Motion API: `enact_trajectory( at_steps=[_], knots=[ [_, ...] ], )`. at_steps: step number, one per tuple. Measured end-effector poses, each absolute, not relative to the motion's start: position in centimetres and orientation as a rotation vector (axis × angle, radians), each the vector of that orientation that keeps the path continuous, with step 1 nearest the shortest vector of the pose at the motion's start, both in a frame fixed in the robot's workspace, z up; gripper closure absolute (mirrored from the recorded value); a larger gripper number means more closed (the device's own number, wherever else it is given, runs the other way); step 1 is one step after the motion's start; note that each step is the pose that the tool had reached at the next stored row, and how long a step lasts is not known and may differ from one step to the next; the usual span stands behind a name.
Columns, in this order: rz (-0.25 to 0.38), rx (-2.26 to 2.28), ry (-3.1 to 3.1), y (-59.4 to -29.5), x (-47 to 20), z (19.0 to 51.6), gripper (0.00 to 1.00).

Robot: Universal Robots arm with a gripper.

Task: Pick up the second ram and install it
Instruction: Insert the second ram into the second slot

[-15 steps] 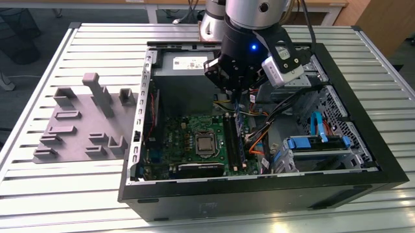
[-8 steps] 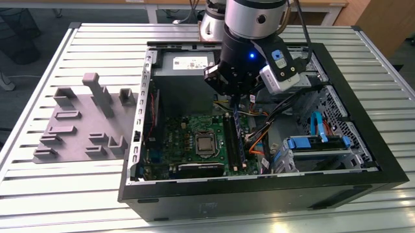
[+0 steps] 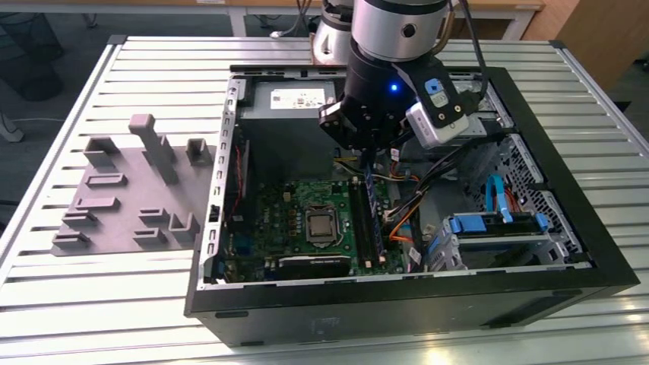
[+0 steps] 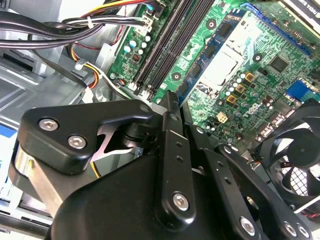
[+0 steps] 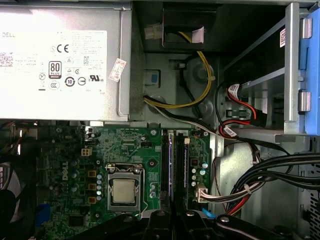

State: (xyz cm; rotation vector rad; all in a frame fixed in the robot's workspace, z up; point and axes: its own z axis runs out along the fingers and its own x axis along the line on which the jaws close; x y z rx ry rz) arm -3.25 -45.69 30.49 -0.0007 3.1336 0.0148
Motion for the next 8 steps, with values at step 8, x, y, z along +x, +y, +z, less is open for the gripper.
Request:
enact_trajectory(
  at_steps=[8],
  knots=[
    [0.015, -0.001, 3.134, -45.69, -3.25, 30.49, 0.86]
  ],
)
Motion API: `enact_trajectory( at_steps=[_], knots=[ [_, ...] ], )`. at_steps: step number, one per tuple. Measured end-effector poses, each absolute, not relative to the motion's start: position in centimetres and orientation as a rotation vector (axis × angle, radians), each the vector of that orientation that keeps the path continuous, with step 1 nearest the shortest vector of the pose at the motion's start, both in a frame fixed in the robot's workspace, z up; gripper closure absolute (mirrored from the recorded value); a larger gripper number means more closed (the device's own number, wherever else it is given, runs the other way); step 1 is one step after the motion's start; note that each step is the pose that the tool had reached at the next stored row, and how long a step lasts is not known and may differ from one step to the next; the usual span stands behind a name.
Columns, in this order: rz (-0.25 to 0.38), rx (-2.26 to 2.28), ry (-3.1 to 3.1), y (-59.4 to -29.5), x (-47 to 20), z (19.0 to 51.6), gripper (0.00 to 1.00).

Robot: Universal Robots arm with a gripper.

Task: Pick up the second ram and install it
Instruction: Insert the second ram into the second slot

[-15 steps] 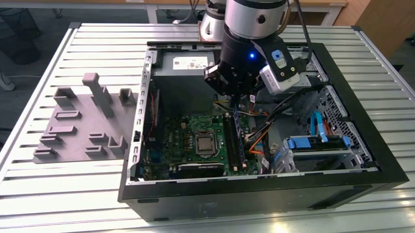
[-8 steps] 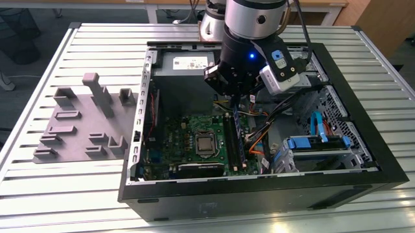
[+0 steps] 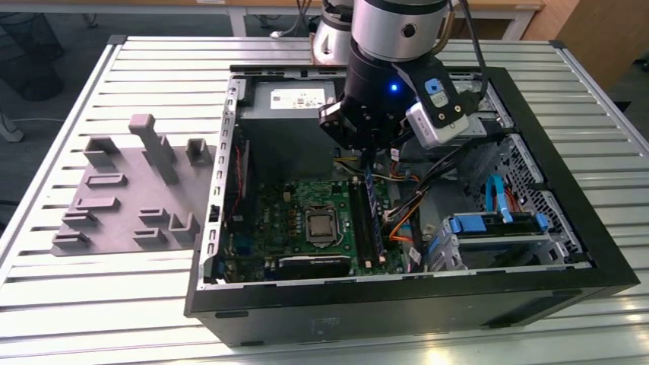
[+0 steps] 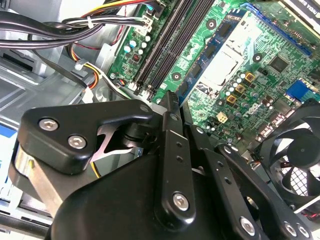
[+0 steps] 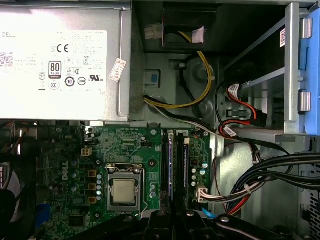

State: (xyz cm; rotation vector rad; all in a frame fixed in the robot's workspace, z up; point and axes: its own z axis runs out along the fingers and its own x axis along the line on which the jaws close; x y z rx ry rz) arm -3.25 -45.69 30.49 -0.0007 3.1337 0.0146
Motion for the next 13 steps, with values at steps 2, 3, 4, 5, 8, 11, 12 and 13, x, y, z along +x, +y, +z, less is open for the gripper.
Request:
enact_trajectory(
  at_steps=[2, 3, 4, 5, 8, 11, 12, 13],
  knots=[
    [0.015, -0.001, 3.134, -45.7, -3.3, 30.4, 0.86],
    [0.015, -0.001, 3.136, -45.7, -3.3, 30.4, 0.86],
    [0.015, -0.001, 3.139, -45.7, -3.2, 30.3, 0.86],
    [0.015, -0.001, 3.141, -45.7, -3.2, 30.2, 0.86],
    [0.015, -0.001, 3.144, -45.8, -3.2, 29.7, 0.86],
    [0.015, -0.001, 3.144, -45.9, -3.2, 29.2, 0.86],
    [0.015, -0.001, 3.144, -46.0, -3.1, 29.0, 0.86],
    [0.014, -0.001, 3.144, -46.1, -3.1, 28.8, 0.86]
  ],
)
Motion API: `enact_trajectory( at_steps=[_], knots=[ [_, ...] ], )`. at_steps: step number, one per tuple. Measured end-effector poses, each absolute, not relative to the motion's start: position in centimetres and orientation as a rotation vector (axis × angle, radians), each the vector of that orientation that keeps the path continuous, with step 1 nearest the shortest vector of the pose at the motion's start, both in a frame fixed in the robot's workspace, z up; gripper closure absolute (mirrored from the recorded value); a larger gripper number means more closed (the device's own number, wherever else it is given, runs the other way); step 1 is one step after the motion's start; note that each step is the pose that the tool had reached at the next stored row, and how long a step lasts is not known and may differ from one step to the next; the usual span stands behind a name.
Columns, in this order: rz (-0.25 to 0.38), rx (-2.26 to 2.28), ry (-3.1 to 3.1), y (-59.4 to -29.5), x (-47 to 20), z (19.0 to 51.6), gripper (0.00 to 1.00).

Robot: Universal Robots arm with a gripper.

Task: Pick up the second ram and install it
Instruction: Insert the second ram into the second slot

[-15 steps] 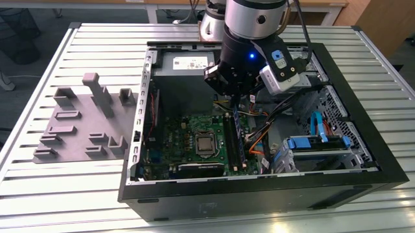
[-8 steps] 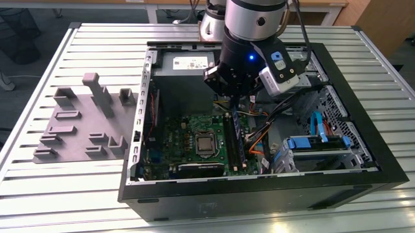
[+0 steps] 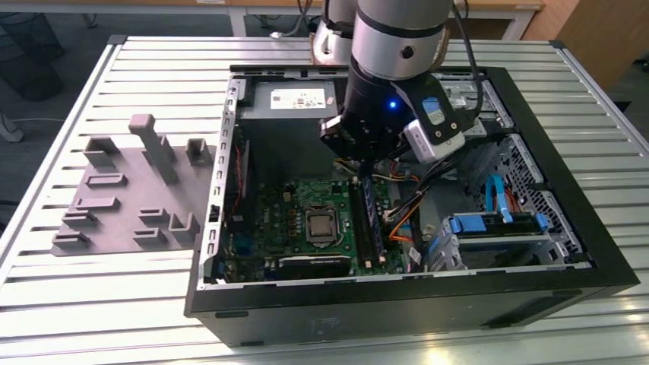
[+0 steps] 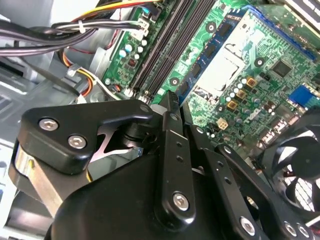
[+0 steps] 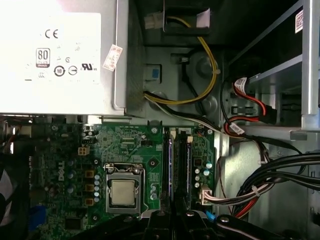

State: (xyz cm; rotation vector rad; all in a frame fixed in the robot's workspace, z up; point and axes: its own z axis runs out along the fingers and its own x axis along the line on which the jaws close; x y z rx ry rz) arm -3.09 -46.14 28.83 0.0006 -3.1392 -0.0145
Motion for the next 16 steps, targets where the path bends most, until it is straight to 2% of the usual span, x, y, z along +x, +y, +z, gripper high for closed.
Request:
enact_trajectory(
  at_steps=[16],
  knots=[
    [-0.015, -0.027, -3.139, -46.7, -2.8, 25.9, 0.86]
  ],
)
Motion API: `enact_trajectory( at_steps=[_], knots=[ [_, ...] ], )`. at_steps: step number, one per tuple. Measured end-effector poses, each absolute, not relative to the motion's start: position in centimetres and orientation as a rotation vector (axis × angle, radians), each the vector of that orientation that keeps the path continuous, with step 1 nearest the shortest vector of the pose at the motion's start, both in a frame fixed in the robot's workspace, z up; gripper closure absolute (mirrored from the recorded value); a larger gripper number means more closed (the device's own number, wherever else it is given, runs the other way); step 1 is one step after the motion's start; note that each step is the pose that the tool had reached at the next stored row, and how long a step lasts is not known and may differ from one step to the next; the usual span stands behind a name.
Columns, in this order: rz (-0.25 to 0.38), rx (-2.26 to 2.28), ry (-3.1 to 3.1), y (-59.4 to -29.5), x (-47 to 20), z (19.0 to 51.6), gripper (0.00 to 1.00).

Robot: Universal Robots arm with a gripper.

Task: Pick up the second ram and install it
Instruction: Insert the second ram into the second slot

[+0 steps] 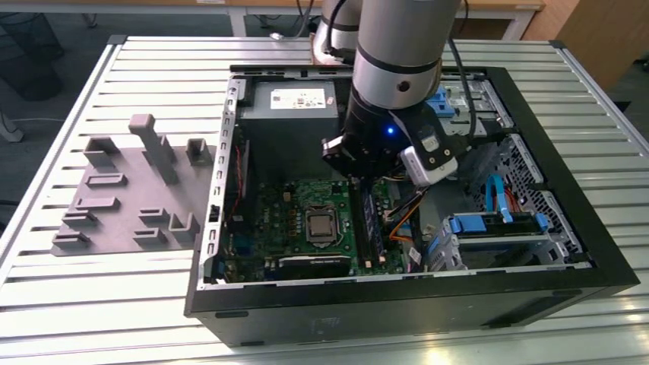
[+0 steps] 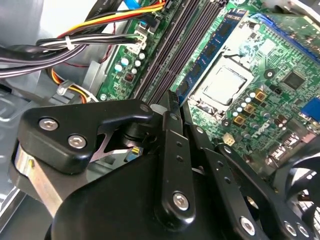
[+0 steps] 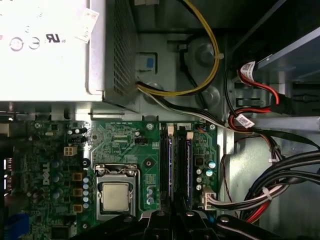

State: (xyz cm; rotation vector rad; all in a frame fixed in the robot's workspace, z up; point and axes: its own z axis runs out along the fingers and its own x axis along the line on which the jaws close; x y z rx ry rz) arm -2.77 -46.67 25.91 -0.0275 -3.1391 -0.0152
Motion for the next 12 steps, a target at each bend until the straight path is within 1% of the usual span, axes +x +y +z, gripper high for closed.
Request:
enact_trajectory(
  at_steps=[12],
  knots=[
    [-0.015, -0.044, -3.139, -46.7, -2.6, 23.7, 0.86]
  ],
)
